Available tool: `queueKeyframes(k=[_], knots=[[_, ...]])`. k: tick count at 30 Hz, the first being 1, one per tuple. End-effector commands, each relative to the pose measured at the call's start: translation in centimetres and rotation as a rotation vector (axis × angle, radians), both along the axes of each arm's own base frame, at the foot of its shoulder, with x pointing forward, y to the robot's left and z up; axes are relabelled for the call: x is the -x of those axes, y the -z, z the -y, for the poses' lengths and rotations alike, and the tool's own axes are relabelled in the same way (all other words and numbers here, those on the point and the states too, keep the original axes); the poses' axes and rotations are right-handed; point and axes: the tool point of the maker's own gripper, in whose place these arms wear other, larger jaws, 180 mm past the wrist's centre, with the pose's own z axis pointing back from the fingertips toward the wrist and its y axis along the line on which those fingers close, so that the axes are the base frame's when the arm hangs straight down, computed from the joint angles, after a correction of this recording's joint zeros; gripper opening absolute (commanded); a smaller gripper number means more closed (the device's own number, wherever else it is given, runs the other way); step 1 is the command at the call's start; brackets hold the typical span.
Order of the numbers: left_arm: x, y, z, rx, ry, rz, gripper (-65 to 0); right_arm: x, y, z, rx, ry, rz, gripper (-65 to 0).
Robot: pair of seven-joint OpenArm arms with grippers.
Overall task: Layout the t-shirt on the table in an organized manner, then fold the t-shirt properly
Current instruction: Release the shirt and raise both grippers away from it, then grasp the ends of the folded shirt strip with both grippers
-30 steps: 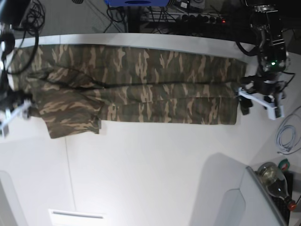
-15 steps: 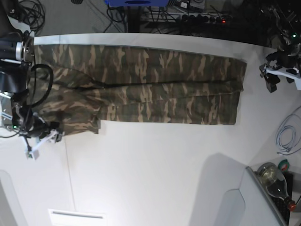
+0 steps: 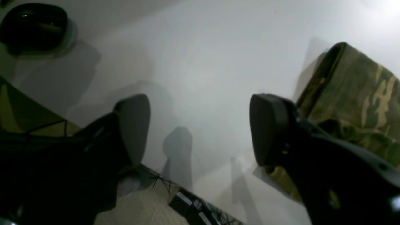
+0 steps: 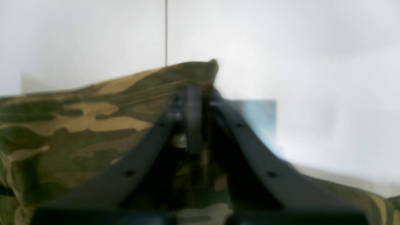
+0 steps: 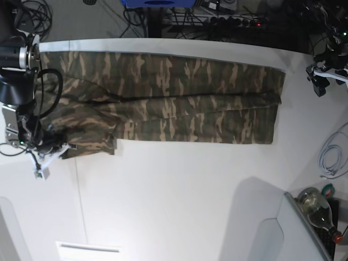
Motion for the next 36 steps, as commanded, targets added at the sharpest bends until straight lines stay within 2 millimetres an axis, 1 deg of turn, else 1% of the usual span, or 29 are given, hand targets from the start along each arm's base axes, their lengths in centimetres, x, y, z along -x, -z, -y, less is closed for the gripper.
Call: queueKeyframes(k=[1,2,4,6,10,11,13,15,18,19,20,22,24,25,26,29,30,32,36], knots=[[-0.5,-1.4,-0.7,-0.034,0.002,0.038,-17.1,-2.0,-1.9,0.8,0.008,0.010,0.060,-64.8],[-0.6,-1.4,-0.7,-0.033,0.003,0.039,-17.1,-2.2,-2.3,0.8,0.010,0.009,0.070,-62.4],[-0.5,-1.4,-0.7,-0.038,0.004,0.035,-17.1,-2.6,-3.0,0.7,0.018,-0.001,0.098,-64.5],[-0.6,-1.4,-0.7,-0.038,0.006,0.035,-17.1,-2.1,-3.5,0.4,0.033,-0.027,0.102,-65.0],[-0.6,-1.4,-0.7,-0.038,0.006,0.035,-17.1,-1.5,-6.0,-0.6,0.081,-0.090,0.136,-64.8],[-0.6,-1.4,-0.7,-0.038,0.006,0.035,-17.1,-1.0,-6.5,-0.8,0.089,-0.085,0.130,-64.8],[-0.6,-1.4,-0.7,-0.038,0.006,0.037,-17.1,0.4,-7.4,-0.9,0.094,-0.064,0.121,-64.7],[-0.7,-1.5,-0.7,-0.038,0.006,0.040,-17.1,2.0,-8.7,-2.0,0.098,-0.080,0.120,-64.7],[-0.9,-1.5,-0.7,-0.037,0.005,0.045,-17.1,5.0,-10.1,-3.3,0.116,-0.109,0.100,-64.7],[-1.0,-1.6,-0.7,-0.037,0.005,0.047,-17.1,6.0,-10.6,-4.1,0.119,-0.123,0.098,-64.7],[-1.1,-1.6,-0.7,-0.037,0.005,0.050,-17.1,7.1,-11.1,-5.0,0.117,-0.135,0.097,-64.7],[-1.6,-2.1,-1.1,-0.047,0.008,0.059,-17.1,9.3,-11.5,-6.0,0.119,-0.151,0.082,-64.7],[-1.8,-2.2,-1.1,-0.050,0.010,0.063,-17.1,11.5,-11.7,-7.1,0.110,-0.161,0.061,-64.7],[-1.9,-2.2,-1.1,-0.049,0.012,0.063,-17.1,12.6,-11.4,-7.6,0.105,-0.168,0.044,-64.7],[-2.3,-2.0,-0.4,-0.042,0.032,0.060,-17.1,13.6,-11.1,-8.1,0.096,-0.173,0.029,-64.7],[-3.8,-1.4,1.5,-0.040,0.127,0.034,-17.1,15.9,-9.9,-8.6,0.077,-0.173,-0.020,-64.7],[-3.9,-0.9,2.1,-0.035,0.156,0.017,-17.1,16.5,-9.5,-8.7,0.075,-0.175,-0.037,-64.7],[-4.4,-0.6,3.2,-0.027,0.191,0.010,-17.1,17.3,-9.0,-8.7,0.073,-0.175,-0.060,-64.7],[-5.4,-0.8,3.8,-0.020,0.202,0.030,-17.1,18.0,-8.7,-8.6,0.075,-0.184,-0.080,-64.7]])
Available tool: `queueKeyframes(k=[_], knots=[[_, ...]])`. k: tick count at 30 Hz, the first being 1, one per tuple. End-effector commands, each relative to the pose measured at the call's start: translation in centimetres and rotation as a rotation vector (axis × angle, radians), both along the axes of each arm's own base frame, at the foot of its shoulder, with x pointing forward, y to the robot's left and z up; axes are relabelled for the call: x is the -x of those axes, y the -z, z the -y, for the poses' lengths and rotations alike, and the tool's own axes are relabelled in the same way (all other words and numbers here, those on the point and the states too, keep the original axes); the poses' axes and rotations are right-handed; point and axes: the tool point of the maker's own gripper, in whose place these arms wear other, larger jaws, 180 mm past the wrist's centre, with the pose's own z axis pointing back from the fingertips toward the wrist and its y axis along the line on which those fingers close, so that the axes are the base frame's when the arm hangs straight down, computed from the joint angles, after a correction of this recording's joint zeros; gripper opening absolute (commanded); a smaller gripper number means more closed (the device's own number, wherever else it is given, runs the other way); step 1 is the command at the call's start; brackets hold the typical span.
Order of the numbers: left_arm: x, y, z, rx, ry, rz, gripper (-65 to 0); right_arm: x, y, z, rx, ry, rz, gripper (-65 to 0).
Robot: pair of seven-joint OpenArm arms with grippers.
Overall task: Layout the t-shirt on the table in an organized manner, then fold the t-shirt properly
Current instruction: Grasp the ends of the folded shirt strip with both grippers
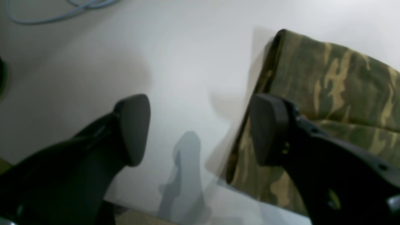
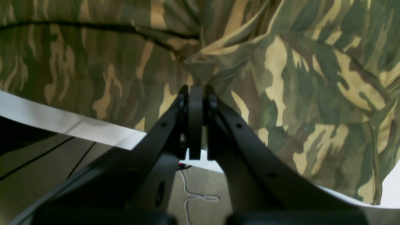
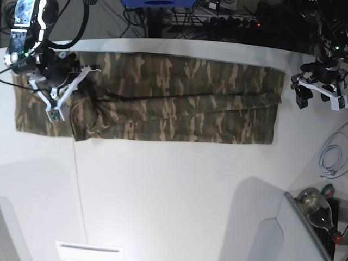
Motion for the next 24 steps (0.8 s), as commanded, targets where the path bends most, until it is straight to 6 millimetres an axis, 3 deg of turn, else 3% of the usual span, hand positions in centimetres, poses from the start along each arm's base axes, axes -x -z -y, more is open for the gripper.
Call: queueKeyframes(k=[1,4,11,13,14,16,18,22,24], knots=[[-1.3,-1.6,-0.6,-0.024,-0.001,0.058,-17.1,-0.3,-0.5,-0.2,-0.004,-0.021,0.028,-64.7],[-1.4,-1.1,-0.7,-0.010,-0.008,0.053,-17.1,0.1,0.0,-0.4,-0.008,-0.057,0.017,-64.7],[-1.3,0.1,-0.8,0.017,-0.024,0.033,-17.1,0.5,3.5,-0.8,-0.058,-0.031,-0.047,-63.6],[-1.3,0.2,-0.8,0.018,-0.025,0.031,-17.1,0.6,3.5,-1.1,-0.069,-0.028,-0.048,-57.0],[-1.3,0.1,-0.8,0.018,-0.026,0.031,-17.1,0.8,3.6,-1.5,-0.076,-0.026,-0.054,-50.7],[-1.2,0.1,-1.0,0.016,-0.032,0.032,-17.1,0.8,2.8,-1.3,-0.062,-0.030,-0.057,-40.2],[-1.1,-0.1,-1.1,0.011,-0.030,0.032,-17.1,0.8,1.1,-1.1,-0.035,-0.043,-0.030,-33.9],[-1.2,-0.1,-0.9,0.014,-0.024,0.035,-17.1,-2.1,-2.1,-1.1,-0.024,-0.042,0.125,-33.8],[-1.2,-0.1,-0.8,0.018,-0.023,0.038,-17.1,-3.3,-1.2,-1.2,-0.046,-0.029,0.137,-34.1]])
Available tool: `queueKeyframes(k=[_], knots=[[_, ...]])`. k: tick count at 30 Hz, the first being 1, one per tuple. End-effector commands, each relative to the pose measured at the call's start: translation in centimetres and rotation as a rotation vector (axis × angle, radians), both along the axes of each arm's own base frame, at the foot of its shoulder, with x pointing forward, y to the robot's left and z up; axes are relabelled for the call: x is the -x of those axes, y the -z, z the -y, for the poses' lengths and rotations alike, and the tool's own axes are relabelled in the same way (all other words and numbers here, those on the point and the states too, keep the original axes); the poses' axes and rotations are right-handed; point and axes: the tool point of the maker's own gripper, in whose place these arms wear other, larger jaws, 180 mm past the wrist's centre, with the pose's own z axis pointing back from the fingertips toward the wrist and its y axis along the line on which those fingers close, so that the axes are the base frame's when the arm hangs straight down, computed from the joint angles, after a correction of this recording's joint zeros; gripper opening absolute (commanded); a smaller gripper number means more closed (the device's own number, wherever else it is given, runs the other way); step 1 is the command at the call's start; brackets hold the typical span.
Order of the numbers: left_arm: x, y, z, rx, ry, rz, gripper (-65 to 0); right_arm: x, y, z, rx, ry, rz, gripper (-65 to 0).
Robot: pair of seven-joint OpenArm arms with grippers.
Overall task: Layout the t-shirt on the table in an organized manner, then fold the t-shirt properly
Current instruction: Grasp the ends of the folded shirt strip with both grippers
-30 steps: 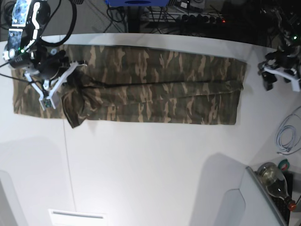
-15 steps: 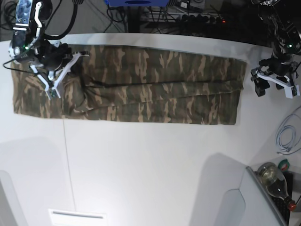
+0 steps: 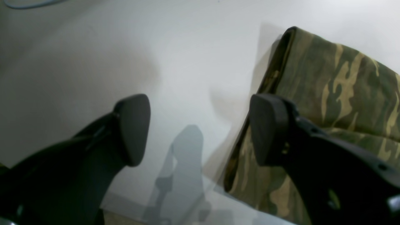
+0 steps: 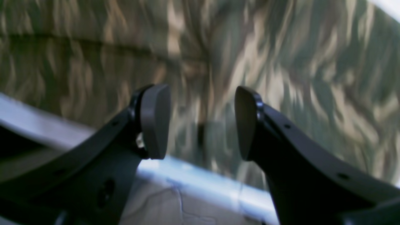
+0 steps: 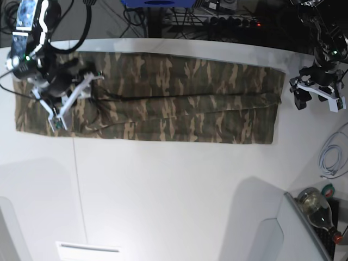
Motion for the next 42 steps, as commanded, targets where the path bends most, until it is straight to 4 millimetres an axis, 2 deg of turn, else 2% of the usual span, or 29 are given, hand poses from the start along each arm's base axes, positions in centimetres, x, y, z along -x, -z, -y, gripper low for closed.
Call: queueKeyframes(k=[1,3,6,8,10,12,14,17,19,21,26,29,35,37,42], knots=[[-0.8,-1.5,-0.6,-0.025,0.005,0.049,-17.1,-0.5,0.5,0.1,-0.007,0.002,-0.001,-35.7],[-0.9,-1.5,-0.5,-0.024,0.005,0.051,-17.1,-0.8,2.8,0.3,-0.031,0.019,-0.054,-43.8],[-0.8,-1.5,-0.5,-0.025,0.007,0.050,-17.3,0.1,6.1,1.2,-0.039,0.035,-0.134,-57.9],[-0.9,-1.6,0.0,-0.020,0.039,0.051,-17.3,0.2,6.5,1.2,-0.053,0.046,-0.129,-60.9],[-1.4,-2.9,1.0,-0.040,0.101,0.077,-17.3,0.3,5.3,1.0,-0.050,0.045,-0.083,-58.8],[-0.7,-3.9,2.3,-0.058,0.144,0.090,-16.8,0.0,3.6,1.0,-0.038,0.036,-0.020,-56.4],[-0.9,-4.8,3.3,-0.063,0.169,0.117,-16.1,-0.3,2.7,1.0,-0.033,0.030,0.015,-49.8],[-1.3,-3.5,3.8,-0.025,0.203,0.106,-16.0,-0.6,2.5,1.0,-0.031,0.027,0.021,-36.5],[-1.6,-2.4,3.9,0.009,0.196,0.097,-15.8,-0.5,2.3,1.0,-0.029,0.026,0.027,-31.8],[-1.6,-1.5,3.9,0.033,0.194,0.081,-16.0,-0.5,2.2,1.1,-0.023,0.026,0.029,-31.7],[-2.1,1.6,6.4,0.120,0.332,0.026,-16.5,-0.1,2.4,1.0,-0.023,0.025,0.022,-31.7],[-2.9,3.0,5.7,0.154,0.312,0.002,-16.6,0.0,2.4,1.0,-0.024,0.023,0.021,-31.7],[-3.6,3.6,4.8,0.169,0.297,-0.011,-16.9,0.1,2.5,1.0,-0.024,0.025,0.018,-31.7],[-4.2,3.7,5.3,0.180,0.306,-0.008,-16.9,0.1,2.5,1.0,-0.024,0.025,0.018,-31.7],[-3.8,6.1,7.4,0.236,0.347,-0.068,-16.9,0.1,2.5,0.7,-0.030,0.020,0.017,-31.7]])
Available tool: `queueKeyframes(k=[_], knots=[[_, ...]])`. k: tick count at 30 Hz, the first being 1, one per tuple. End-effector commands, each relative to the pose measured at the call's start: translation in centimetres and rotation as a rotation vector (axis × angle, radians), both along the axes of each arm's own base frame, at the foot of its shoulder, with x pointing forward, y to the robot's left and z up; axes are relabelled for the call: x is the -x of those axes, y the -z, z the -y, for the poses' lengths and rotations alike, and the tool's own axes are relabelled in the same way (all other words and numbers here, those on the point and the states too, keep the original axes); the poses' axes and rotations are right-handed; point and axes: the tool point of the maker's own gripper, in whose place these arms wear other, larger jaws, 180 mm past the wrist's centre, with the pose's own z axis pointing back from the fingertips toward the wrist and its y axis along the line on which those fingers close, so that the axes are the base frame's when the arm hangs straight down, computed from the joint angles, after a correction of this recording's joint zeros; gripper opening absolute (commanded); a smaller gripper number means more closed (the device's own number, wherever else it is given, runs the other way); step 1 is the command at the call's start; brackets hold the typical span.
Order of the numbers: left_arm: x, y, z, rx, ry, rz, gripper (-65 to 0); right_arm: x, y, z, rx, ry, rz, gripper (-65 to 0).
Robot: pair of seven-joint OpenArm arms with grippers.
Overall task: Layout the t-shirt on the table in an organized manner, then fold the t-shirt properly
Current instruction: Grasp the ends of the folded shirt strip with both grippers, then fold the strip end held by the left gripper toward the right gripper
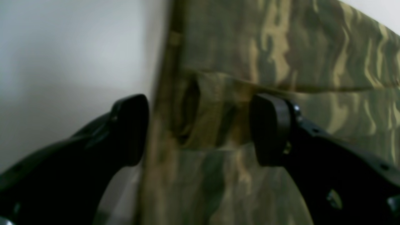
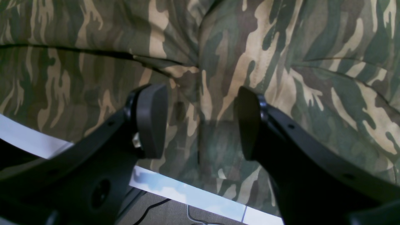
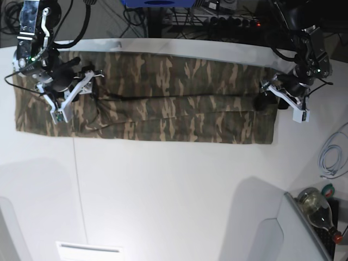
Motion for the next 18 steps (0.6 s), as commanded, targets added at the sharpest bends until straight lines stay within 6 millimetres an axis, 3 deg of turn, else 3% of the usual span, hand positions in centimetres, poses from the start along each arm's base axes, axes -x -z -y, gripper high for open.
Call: queueKeyframes(k=[1,4,10,12,16,18], knots=[[-0.5,-0.6,-0.5,-0.011,0.007,0.030,-16.9,-0.7,-0.8,0.0,-0.009,0.000,0.037,-31.7],[-0.7,0.0,0.4,0.021,0.001,0.071,-16.9,-0.7,-0.7,-0.1,-0.010,-0.002,0.034,-31.7],[0.7,2.1,0.9,0.062,-0.021,0.020,-18.1,-0.6,-0.7,0.0,-0.009,0.001,0.031,-31.7],[1.0,2.5,1.0,0.068,-0.025,0.008,-26.8,-0.7,-0.7,0.1,-0.006,0.002,0.032,-31.7],[1.3,3.5,1.0,0.100,-0.055,-0.020,-65.0,-0.7,-0.9,0.4,0.000,0.003,0.037,-31.7],[1.2,3.9,0.4,0.109,-0.072,-0.032,-65.0,-0.7,-0.9,0.4,0.000,0.003,0.037,-31.7]])
